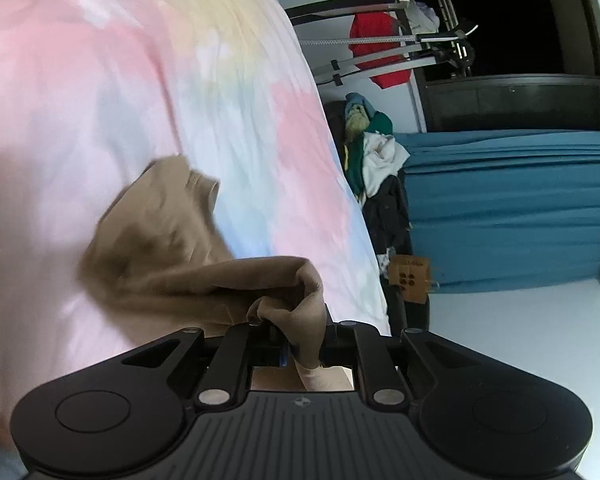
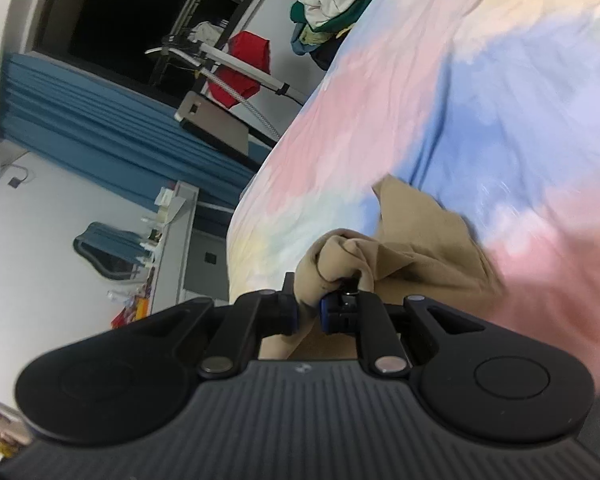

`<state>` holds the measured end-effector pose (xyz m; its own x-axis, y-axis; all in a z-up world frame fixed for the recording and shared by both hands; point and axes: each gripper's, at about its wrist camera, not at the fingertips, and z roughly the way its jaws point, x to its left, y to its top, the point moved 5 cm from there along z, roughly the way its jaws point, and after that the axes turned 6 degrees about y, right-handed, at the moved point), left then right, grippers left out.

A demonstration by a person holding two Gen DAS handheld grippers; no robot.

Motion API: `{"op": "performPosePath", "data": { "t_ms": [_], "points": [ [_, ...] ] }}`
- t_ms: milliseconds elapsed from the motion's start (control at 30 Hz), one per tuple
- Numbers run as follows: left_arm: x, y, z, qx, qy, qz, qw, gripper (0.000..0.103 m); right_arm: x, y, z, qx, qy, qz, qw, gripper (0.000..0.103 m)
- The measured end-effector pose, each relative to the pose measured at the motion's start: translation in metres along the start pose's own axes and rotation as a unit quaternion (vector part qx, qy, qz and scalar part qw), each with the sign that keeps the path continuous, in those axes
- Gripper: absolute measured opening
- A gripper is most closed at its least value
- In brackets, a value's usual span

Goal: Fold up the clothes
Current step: 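Grasp the folded shirt's end with both tools and fold it over again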

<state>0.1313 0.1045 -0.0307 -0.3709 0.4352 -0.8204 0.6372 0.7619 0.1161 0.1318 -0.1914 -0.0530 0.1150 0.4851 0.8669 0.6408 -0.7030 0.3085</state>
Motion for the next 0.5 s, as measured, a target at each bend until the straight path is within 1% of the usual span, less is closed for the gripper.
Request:
{"op": "performPosePath", "data": {
  "t_ms": [133,200,300,433,500],
  "points": [
    [-0.009,0.033,0.05,-0.005,0.012,0.0,0.9999,0.013,-0.018,0.022,0.045,0.003,-0.019,0.013,1.0,0.013],
    [-0.005,0.042,0.079,-0.008,0.032,0.027,0.9991,0.013,-0.027,0.034,0.067,0.004,-0.028,0.019,0.999,0.013],
    [0.007,0.051,0.11,-0.004,0.05,0.032,0.9982,0.013,-0.043,0.047,0.098,0.008,-0.04,0.029,0.999,0.013],
    [0.016,0.06,0.134,-0.001,0.062,0.044,0.9971,0.013,-0.061,0.049,0.12,0.02,-0.043,0.027,0.998,0.014],
    [0.016,0.063,0.138,-0.005,0.062,0.055,0.9965,0.014,-0.066,0.05,0.127,0.024,-0.04,0.02,0.999,0.014]
  ]
}}
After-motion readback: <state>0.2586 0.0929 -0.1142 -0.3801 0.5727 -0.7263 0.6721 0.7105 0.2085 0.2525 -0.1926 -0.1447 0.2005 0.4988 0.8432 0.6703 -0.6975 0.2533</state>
